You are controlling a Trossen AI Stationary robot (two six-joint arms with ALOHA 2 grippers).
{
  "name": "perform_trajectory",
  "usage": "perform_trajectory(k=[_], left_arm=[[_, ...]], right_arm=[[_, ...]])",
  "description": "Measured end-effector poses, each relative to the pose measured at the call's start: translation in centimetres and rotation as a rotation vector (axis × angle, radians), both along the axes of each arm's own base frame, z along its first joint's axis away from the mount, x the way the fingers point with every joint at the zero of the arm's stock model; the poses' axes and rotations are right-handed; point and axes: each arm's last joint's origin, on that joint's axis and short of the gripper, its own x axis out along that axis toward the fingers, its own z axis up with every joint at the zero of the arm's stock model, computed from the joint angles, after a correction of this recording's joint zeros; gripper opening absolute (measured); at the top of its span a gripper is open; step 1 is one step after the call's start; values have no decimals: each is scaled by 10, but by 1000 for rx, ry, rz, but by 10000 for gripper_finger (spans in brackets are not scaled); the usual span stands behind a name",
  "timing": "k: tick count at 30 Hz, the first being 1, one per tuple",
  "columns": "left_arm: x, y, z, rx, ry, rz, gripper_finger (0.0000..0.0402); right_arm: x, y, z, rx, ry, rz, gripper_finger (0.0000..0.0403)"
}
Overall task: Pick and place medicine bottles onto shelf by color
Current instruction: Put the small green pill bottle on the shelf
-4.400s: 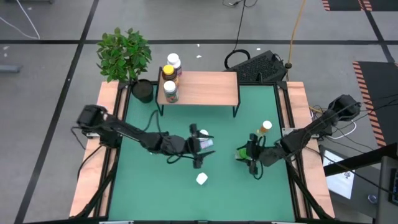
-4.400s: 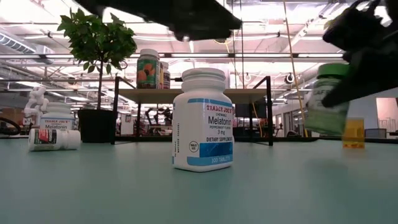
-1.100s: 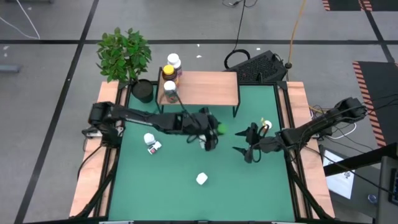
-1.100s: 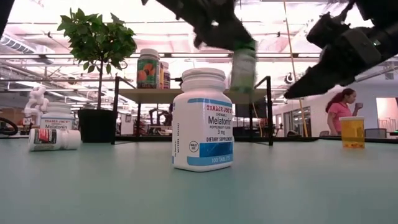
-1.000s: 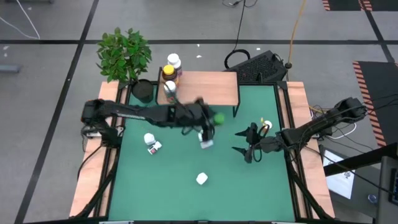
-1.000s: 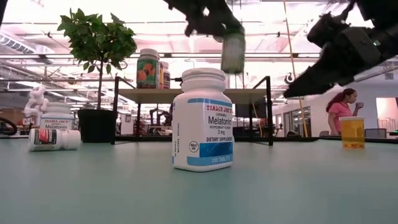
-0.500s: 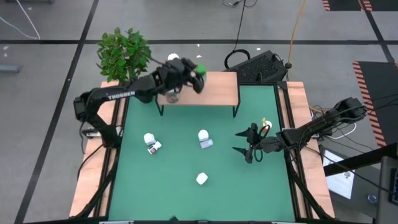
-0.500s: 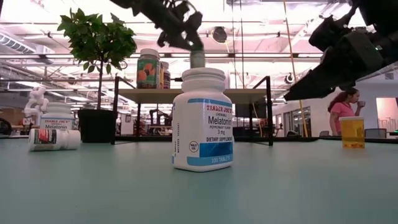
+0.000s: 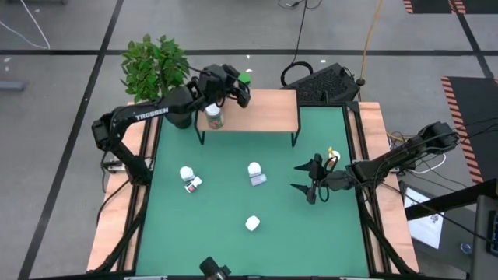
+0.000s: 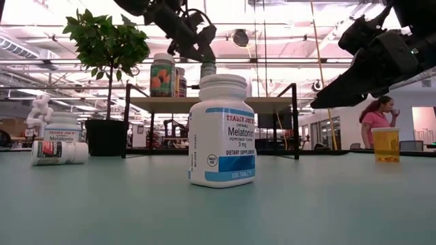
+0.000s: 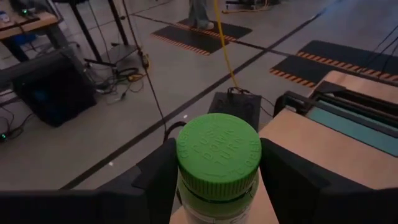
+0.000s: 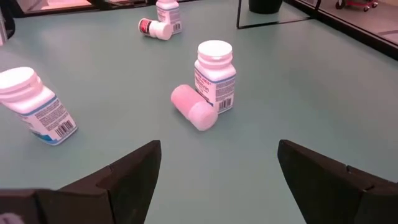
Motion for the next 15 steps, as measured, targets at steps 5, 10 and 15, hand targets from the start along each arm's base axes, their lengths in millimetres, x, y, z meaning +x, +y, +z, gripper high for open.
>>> perform_trajectory(k=[5, 10, 15], left_arm=[[4, -5, 2, 17, -15, -18, 207], [6, -8, 3, 13, -29, -28, 203], [14, -25, 4, -44, -71, -139, 207]], right_arm=[[0, 0, 0, -2, 0, 1, 316], [1, 0, 2, -18, -12, 11, 316], [5, 1, 11, -118, -90, 47, 316]])
